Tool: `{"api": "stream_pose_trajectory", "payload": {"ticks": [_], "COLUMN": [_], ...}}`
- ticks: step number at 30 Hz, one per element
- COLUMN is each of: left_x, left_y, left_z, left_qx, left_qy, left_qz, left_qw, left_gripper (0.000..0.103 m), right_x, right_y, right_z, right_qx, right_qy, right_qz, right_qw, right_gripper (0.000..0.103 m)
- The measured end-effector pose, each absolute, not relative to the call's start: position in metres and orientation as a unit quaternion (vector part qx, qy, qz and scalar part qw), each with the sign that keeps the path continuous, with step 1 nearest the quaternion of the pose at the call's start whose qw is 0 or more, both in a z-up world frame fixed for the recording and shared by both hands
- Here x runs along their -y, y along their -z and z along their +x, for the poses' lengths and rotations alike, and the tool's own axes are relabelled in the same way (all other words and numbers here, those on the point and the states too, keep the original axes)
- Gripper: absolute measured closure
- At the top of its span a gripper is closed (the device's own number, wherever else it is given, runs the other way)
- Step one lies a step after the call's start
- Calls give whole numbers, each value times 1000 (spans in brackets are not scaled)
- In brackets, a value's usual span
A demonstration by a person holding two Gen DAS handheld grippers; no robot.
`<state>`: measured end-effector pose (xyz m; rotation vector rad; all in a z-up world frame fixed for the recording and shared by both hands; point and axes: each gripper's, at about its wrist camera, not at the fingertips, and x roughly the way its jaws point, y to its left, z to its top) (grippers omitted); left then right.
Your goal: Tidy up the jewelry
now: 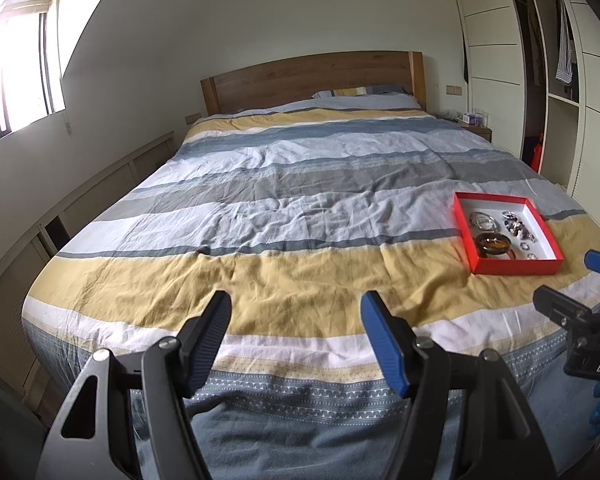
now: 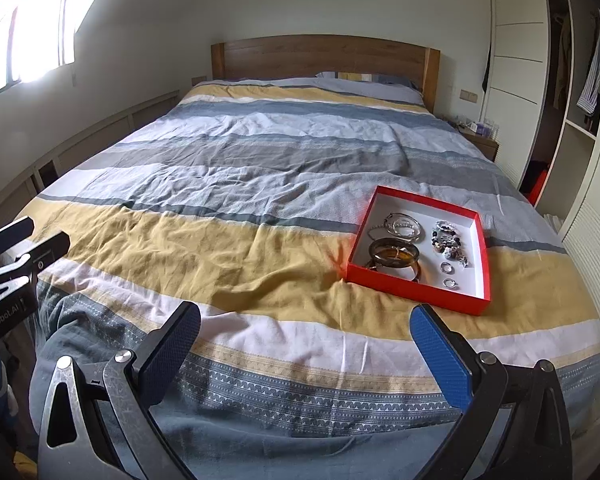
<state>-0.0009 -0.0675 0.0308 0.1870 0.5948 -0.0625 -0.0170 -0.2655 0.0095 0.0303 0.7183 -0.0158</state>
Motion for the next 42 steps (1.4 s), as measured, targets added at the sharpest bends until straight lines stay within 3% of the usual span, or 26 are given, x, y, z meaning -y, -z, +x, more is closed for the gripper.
{"api": "stream_pose_trajectory", "payload": {"ticks": [42], "left_x": [60], "left_y": [19], "left_z": [9], "left_qx": [-359], "left_qy": [36], "left_qz": [76], "left_qw": [929], "left_gripper": [38], "right_x": [278], "right_y": [22], "right_z": [-19], "right_qx": [-384], "right_qy": [32], "right_qz": [30], "right_qw": [922], "right_gripper": [1]}}
